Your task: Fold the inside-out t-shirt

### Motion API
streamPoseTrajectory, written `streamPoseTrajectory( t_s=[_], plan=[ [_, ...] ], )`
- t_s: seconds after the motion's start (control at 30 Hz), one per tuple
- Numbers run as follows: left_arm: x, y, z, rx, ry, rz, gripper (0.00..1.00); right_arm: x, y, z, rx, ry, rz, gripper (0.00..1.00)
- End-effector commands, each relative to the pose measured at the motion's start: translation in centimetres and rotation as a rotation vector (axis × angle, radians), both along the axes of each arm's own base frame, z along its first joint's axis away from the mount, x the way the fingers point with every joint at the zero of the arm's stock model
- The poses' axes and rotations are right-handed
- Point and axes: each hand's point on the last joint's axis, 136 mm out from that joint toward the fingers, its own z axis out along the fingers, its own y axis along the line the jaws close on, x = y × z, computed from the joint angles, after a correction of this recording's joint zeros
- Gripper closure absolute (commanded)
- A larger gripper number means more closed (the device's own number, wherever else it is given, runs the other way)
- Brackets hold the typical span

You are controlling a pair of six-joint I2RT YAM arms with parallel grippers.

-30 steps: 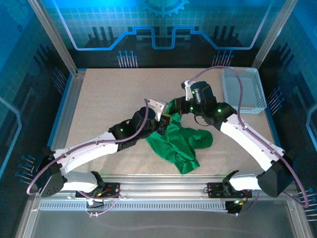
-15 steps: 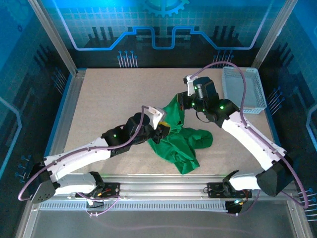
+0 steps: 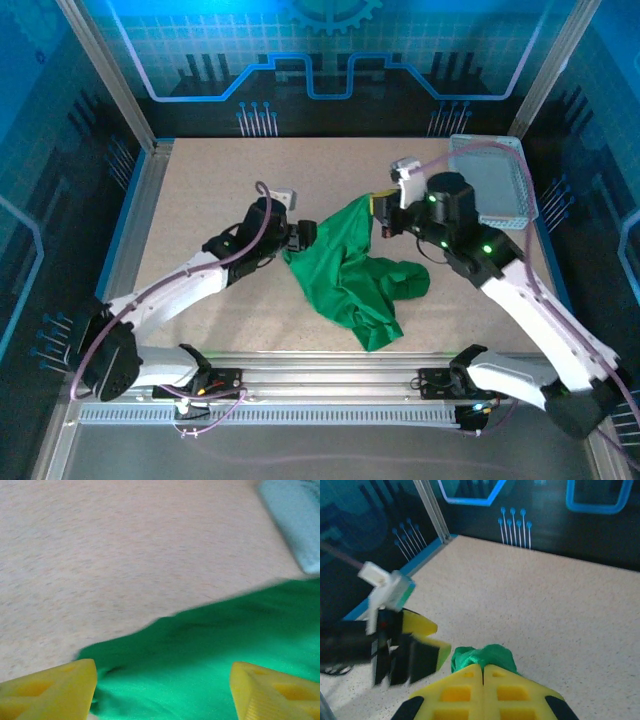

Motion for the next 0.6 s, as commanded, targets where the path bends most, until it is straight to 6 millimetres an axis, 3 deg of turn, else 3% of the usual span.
streamPoseTrajectory(
  t_s=[0.0, 0.1, 0.2, 0.37, 0.5, 0.57],
  plan=[
    [2.0, 3.0, -2.1, 0.039, 0.124, 0.160, 0.27, -1.0, -3.4, 0.4, -0.047, -0.061, -0.109, 1.00],
    [3.2, 2.7, -5.2, 0.079, 0.242, 0.152, 0.23, -1.7, -5.4, -2.2, -0.084, -0.005, -0.174, 1.00],
    [3.5, 0.1, -7.9, 0.041, 0.336, 0.058, 0.20, -2.4, -6.5, -5.1, -0.099, 0.069, -0.208, 1.00],
    [2.8, -3.7, -9.6, -0.063, 0.392, -0.044, 0.12, -2.7, -8.6, -8.0, -0.131, 0.139, -0.316, 1.00],
    [1.9, -5.2, -12.2, -0.026, 0.471, -0.069, 0.17, -2.1, -9.7, -9.9, -0.154, 0.190, -0.383, 1.00],
    [1.7, -5.3, -13.6, -0.013, 0.507, -0.061, 0.28, -1.8, -9.5, -10.2, -0.151, 0.200, -0.381, 1.00]
  ],
)
